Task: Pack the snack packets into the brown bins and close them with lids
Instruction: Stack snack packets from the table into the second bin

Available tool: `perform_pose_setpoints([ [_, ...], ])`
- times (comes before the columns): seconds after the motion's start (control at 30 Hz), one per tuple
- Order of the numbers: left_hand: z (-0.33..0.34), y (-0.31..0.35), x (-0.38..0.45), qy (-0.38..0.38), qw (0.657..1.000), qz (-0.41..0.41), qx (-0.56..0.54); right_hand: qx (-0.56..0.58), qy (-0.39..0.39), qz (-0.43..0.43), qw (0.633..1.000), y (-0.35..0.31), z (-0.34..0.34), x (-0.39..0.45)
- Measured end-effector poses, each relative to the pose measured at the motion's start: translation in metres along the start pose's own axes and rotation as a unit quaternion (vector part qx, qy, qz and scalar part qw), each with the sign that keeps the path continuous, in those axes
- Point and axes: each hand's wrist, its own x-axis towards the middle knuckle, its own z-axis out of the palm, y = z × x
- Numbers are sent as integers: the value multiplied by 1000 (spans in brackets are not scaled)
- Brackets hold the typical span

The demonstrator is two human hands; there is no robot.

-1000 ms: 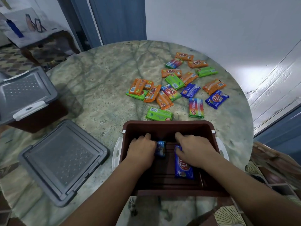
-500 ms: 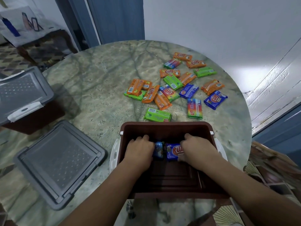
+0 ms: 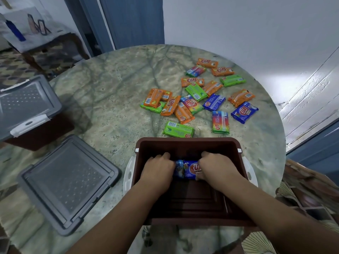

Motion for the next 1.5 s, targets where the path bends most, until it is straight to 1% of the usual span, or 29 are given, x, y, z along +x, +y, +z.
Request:
perform_pose_setpoints([
  [0.13, 1, -1, 1, -11, 1000, 6, -14, 14, 18, -5, 1000, 5, 2, -4],
  [0.2, -1, -2, -1, -6, 998, 3, -55, 34, 64, -24, 997, 7, 1, -8],
  [0.23, -4, -2, -2, 9, 997, 2, -83, 39, 110, -45, 992, 8, -1, -9],
  [0.27, -7, -3, -4, 40, 993, 9, -108, 32, 167, -71, 983, 9, -4, -10],
  [0.3, -10, -3, -6, 94, 988, 26, -117, 24, 228, -91, 969, 12, -8, -10],
  [0.33, -12, -5, -6, 158, 981, 41, -106, 26, 278, -95, 956, 16, -13, -9],
  [0.37, -16, -8, -6, 223, 969, 46, -94, 30, 303, -85, 949, 21, -19, -8],
  [0.4, -21, -12, -6, 266, 960, 40, -82, 29, 303, -68, 950, 28, -23, -5],
  [0.43, -27, -18, -3, 269, 961, 25, -66, 27, 283, -52, 957, 35, -26, -2],
  [0.47, -33, -24, 2, 243, 969, 5, -48, 26, 251, -39, 967, 42, -28, 2],
  [0.53, -42, -37, 15, 149, 988, -24, -24, 39, 189, -35, 981, 52, -28, 8],
  [0.57, -45, -42, 22, 104, 994, -25, -22, 48, 167, -38, 984, 54, -27, 11],
  [0.6, -46, -46, 28, 66, 997, -22, -25, 57, 157, -43, 985, 54, -27, 12],
  [0.63, -45, -49, 33, 49, 998, -12, -30, 63, 155, -46, 985, 54, -27, 14],
  [0.77, -39, -57, 46, 84, 996, 19, -35, 77, 155, -51, 984, 59, -31, 26],
  [0.9, -36, -60, 56, 124, 992, 20, -29, 52, 189, -64, 978, 63, -34, 41],
  [1.13, -36, -61, 58, 129, 991, 10, -21, 52, 200, -76, 975, 68, -32, 49],
  [1.3, -35, -60, 56, 132, 991, 10, -20, 46, 186, -71, 979, 68, -33, 45],
  [1.37, -35, -59, 54, 147, 988, -3, -50, 74, 180, -55, 979, 66, -36, 45],
  [1.43, -39, -57, 53, 164, 976, -33, -138, 148, 172, -35, 973, 65, -42, 44],
  [1.5, -47, -58, 57, 189, 951, -64, -238, 240, 157, -24, 958, 64, -53, 45],
])
